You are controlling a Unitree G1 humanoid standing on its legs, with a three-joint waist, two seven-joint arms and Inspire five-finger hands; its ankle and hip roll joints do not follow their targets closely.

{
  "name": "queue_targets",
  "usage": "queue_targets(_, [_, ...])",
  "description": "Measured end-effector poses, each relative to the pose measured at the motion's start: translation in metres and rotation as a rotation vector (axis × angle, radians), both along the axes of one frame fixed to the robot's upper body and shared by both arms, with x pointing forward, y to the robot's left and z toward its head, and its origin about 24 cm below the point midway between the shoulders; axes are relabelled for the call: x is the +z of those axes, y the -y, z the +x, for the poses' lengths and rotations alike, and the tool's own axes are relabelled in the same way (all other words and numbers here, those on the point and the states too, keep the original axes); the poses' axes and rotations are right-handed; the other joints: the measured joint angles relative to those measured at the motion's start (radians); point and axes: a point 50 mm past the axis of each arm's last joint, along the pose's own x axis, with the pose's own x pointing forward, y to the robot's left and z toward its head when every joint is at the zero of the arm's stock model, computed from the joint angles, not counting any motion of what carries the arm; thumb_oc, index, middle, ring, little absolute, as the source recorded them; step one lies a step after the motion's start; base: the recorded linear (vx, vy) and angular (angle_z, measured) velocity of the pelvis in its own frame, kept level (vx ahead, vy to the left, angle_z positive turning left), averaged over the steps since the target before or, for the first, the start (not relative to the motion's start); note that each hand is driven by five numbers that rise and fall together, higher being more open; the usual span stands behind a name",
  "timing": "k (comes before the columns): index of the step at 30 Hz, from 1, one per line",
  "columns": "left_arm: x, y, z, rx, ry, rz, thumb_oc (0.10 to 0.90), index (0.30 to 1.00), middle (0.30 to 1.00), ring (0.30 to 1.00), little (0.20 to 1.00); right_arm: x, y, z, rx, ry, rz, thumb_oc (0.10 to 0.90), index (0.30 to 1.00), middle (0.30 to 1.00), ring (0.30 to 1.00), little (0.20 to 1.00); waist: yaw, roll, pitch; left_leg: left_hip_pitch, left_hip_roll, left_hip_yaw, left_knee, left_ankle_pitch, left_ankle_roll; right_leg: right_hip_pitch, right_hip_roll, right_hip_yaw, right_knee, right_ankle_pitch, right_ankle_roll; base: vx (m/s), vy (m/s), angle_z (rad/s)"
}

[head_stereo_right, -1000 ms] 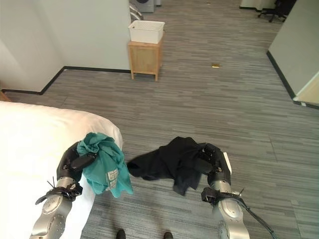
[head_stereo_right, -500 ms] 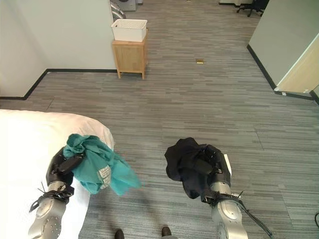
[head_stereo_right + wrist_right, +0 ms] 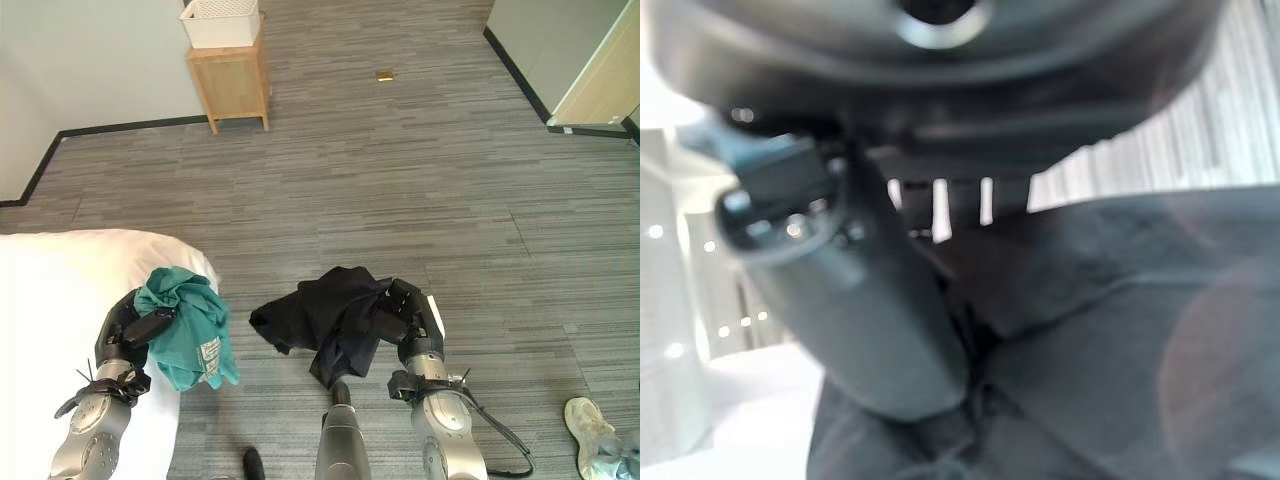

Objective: Pick up bed clothes into laundry basket.

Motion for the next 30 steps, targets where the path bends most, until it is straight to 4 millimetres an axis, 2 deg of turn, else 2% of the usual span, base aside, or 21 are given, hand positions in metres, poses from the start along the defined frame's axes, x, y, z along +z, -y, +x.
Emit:
queue_targets(2, [-0.001, 0.005, 0.002, -0.011, 0.003, -0.013, 0.4, 0.3, 0.3, 0.3, 0.3, 0.0, 0.004, 0.0, -0.007, -0.005, -0.015, 0.4, 0.3, 0.3, 0.3, 0.3, -0.018, 0.02, 0.002, 0.024, 0.061, -0.019, 0.007, 0.002, -0.002, 0.008, 0.054, -0.025, 0.052, 0.045, -0.03, 0.41, -0.514, 0.43])
queue_targets(3, [0.003, 0.009, 0.01, -0.029, 0.021, -0.015, 0.4, 0.3, 0.3, 0.3, 0.3, -0.006, 0.007, 0.004, -0.023, -0.029, -0.005, 0.4, 0.3, 0.3, 0.3, 0.3, -0.016, -0.01, 0.02, -0.027, 0.08, -0.023, 0.174, 0.003, -0.063, 0.024, 0.076, -0.018, 0.107, 0.007, -0.102, 0.41, -0.59, 0.33])
queue_targets(4, [0.003, 0.015, 0.016, -0.043, 0.031, -0.031, 0.4, 0.3, 0.3, 0.3, 0.3, -0.008, 0.012, 0.004, -0.034, -0.047, -0.014, 0.4, 0.3, 0.3, 0.3, 0.3, 0.007, -0.041, 0.025, -0.134, 0.098, -0.034, 0.416, 0.028, -0.059, 0.054, 0.082, -0.025, 0.116, -0.022, -0.162, 0.4, -0.599, 0.08])
queue_targets(6, [-0.001, 0.025, 0.017, -0.062, 0.025, -0.059, 0.4, 0.3, 0.3, 0.3, 0.3, -0.006, 0.018, 0.001, -0.053, -0.04, -0.002, 0.4, 0.3, 0.3, 0.3, 0.3, 0.035, -0.057, 0.02, -0.241, 0.123, -0.078, 0.712, 0.152, -0.06, 0.114, 0.103, -0.039, 0.099, -0.049, -0.187, 0.42, -0.445, -0.07])
queue_targets(7, [0.0, 0.032, 0.02, -0.082, 0.034, -0.081, 0.4, 0.3, 0.3, 0.3, 0.3, -0.004, 0.022, 0.0, -0.08, -0.027, 0.007, 0.4, 0.3, 0.3, 0.3, 0.3, 0.048, -0.07, 0.03, -0.319, 0.114, -0.083, 0.852, 0.164, -0.075, 0.164, 0.112, -0.042, 0.082, -0.085, -0.222, 0.44, -0.261, 0.12])
queue_targets(8, [0.004, 0.04, 0.024, -0.119, 0.053, -0.092, 0.4, 0.3, 0.3, 0.3, 0.3, -0.002, 0.029, -0.001, -0.111, -0.023, 0.005, 0.4, 0.3, 0.3, 0.3, 0.3, 0.068, -0.091, 0.04, -0.373, 0.088, -0.05, 0.928, 0.156, -0.064, 0.212, 0.108, -0.044, 0.055, -0.078, -0.214, 0.43, -0.172, 0.08])
queue_targets(11, [0.004, 0.039, 0.024, -0.129, 0.057, -0.1, 0.4, 0.3, 0.3, 0.3, 0.3, 0.007, 0.028, 0.008, -0.117, 0.014, 0.0, 0.4, 0.3, 0.3, 0.3, 0.3, 0.095, -0.11, 0.036, -0.428, 0.02, 0.037, 0.79, 0.142, -0.044, 0.329, 0.134, -0.051, -0.034, -0.069, -0.22, 0.53, -0.087, -0.14])
queue_targets(14, [0.003, 0.036, 0.022, -0.124, 0.049, -0.099, 0.4, 0.3, 0.3, 0.3, 0.3, 0.01, 0.022, 0.011, -0.1, 0.033, 0.007, 0.4, 0.3, 0.3, 0.3, 0.3, 0.124, -0.095, 0.02, -0.434, 0.0, 0.107, 0.402, 0.167, -0.009, 0.436, 0.19, -0.067, -0.124, -0.096, -0.156, 0.63, 0.007, -0.11])
queue_targets(16, [0.001, 0.037, 0.02, -0.129, 0.038, -0.094, 0.4, 0.3, 0.3, 0.3, 0.3, 0.008, 0.02, 0.01, -0.095, 0.026, 0.006, 0.4, 0.3, 0.3, 0.3, 0.3, 0.133, -0.08, 0.009, -0.427, -0.028, 0.115, 0.194, 0.192, 0.027, 0.482, 0.218, -0.076, -0.129, -0.14, -0.052, 0.52, -0.021, 0.06])
queue_targets(17, [0.0, 0.038, 0.019, -0.132, 0.033, -0.097, 0.4, 0.3, 0.3, 0.3, 0.3, 0.006, 0.019, 0.009, -0.092, 0.017, 0.007, 0.4, 0.3, 0.3, 0.3, 0.3, 0.133, -0.055, -0.002, -0.424, -0.035, 0.114, 0.11, 0.207, 0.052, 0.497, 0.247, -0.075, -0.11, -0.146, -0.027, 0.63, -0.011, 0.26])
queue_targets(18, [-0.003, 0.038, 0.017, -0.128, 0.023, -0.098, 0.4, 0.3, 0.3, 0.3, 0.3, 0.002, 0.015, 0.007, -0.076, -0.002, 0.001, 0.4, 0.3, 0.3, 0.3, 0.3, 0.131, -0.037, -0.016, -0.431, -0.046, 0.137, 0.067, 0.196, 0.091, 0.529, 0.275, -0.077, -0.101, -0.161, -0.017, 0.85, 0.0, 0.11])
queue_targets(20, [-0.003, 0.035, 0.015, -0.119, 0.017, -0.097, 0.4, 0.3, 0.3, 0.3, 0.3, -0.002, 0.005, 0.007, -0.027, -0.02, -0.015, 0.4, 0.3, 0.3, 0.3, 0.3, 0.174, -0.066, -0.058, -0.449, -0.102, 0.202, 0.095, 0.174, 0.126, 0.595, 0.279, -0.066, -0.16, -0.202, -0.06, 0.55, 0.04, -0.39])
queue_targets(21, [-0.003, 0.035, 0.014, -0.118, 0.018, -0.112, 0.4, 0.3, 0.3, 0.3, 0.3, -0.001, 0.003, 0.007, -0.019, -0.015, -0.014, 0.4, 0.3, 0.3, 0.3, 0.3, 0.179, -0.07, -0.063, -0.449, -0.115, 0.235, 0.123, 0.164, 0.143, 0.62, 0.28, -0.059, -0.175, -0.208, -0.055, 0.65, 0.102, -0.23])
queue_targets(22, [-0.005, 0.04, 0.013, -0.128, 0.012, -0.141, 0.4, 0.3, 0.3, 0.3, 0.3, -0.001, 0.001, 0.006, -0.003, -0.016, -0.02, 0.4, 0.3, 0.3, 0.3, 0.3, 0.168, -0.061, -0.075, -0.427, -0.155, 0.306, 0.17, 0.137, 0.218, 0.649, 0.3, -0.047, -0.149, -0.212, -0.056, 0.43, 0.083, 0.1])
queue_targets(23, [-0.006, 0.046, 0.012, -0.154, 0.005, -0.141, 0.4, 0.3, 0.3, 0.3, 0.3, -0.003, 0.002, 0.003, 0.001, -0.028, -0.039, 0.4, 0.3, 0.3, 0.3, 0.3, 0.164, -0.039, -0.089, -0.39, -0.168, 0.324, 0.159, 0.113, 0.278, 0.639, 0.33, -0.053, -0.08, -0.224, -0.044, 0.79, 0.203, 0.07])
queue_targets(24, [-0.007, 0.051, 0.012, -0.189, -0.001, -0.131, 0.4, 0.3, 0.3, 0.3, 0.3, -0.008, 0.001, 0.001, 0.002, -0.053, -0.052, 0.4, 0.3, 0.3, 0.3, 0.3, 0.179, -0.017, -0.104, -0.325, -0.162, 0.294, 0.101, 0.116, 0.347, 0.599, 0.354, -0.054, 0.096, -0.269, -0.011, 0.51, 0.189, -0.52])
queue_targets(25, [-0.006, 0.055, 0.012, -0.215, -0.007, -0.119, 0.4, 0.3, 0.3, 0.3, 0.3, -0.013, -0.008, 0.002, 0.022, -0.075, -0.033, 0.4, 0.3, 0.3, 0.3, 0.3, 0.208, -0.072, -0.106, -0.291, -0.194, 0.284, 0.08, 0.16, 0.352, 0.504, 0.287, -0.056, 0.342, -0.307, -0.02, 0.68, 0.217, -0.61])
queue_targets(26, [-0.005, 0.057, 0.013, -0.228, -0.008, -0.115, 0.4, 0.3, 0.3, 0.3, 0.3, -0.011, -0.012, 0.001, 0.041, -0.068, -0.032, 0.4, 0.3, 0.3, 0.3, 0.3, 0.2, -0.086, -0.105, -0.273, -0.216, 0.249, 0.078, 0.162, 0.35, 0.434, 0.227, -0.088, 0.517, -0.297, -0.04, 0.45, 0.118, -0.24])
queue_targets(27, [-0.003, 0.065, 0.016, -0.267, -0.004, -0.115, 0.4, 0.3, 0.3, 0.3, 0.3, -0.006, -0.015, 0.0, 0.047, -0.046, -0.022, 0.4, 0.3, 0.3, 0.3, 0.3, 0.156, -0.087, -0.092, -0.241, -0.232, 0.216, 0.079, 0.141, 0.316, 0.365, 0.17, -0.1, 0.7, -0.286, -0.051, 0.48, 0.097, 0.67])
queue_targets(28, [0.001, 0.074, 0.022, -0.314, 0.004, -0.111, 0.4, 0.3, 0.3, 0.3, 0.3, -0.005, -0.017, 0.0, 0.052, -0.041, -0.015, 0.4, 0.3, 0.3, 0.3, 0.3, 0.115, -0.076, -0.076, -0.195, -0.237, 0.165, 0.054, 0.146, 0.303, 0.306, 0.124, -0.089, 0.789, -0.284, -0.059, 0.47, 0.082, 0.87])
queue_targets(30, [0.012, 0.087, 0.031, -0.386, 0.05, -0.116, 0.4, 0.3, 0.3, 0.3, 0.3, -0.007, -0.018, -0.001, 0.057, -0.05, -0.014, 0.4, 0.3, 0.3, 0.3, 0.3, 0.103, -0.073, -0.064, -0.125, -0.228, 0.098, 0.023, 0.141, 0.3, 0.201, 0.038, -0.072, 0.805, -0.289, -0.067, 0.4, 0.032, 0.64])
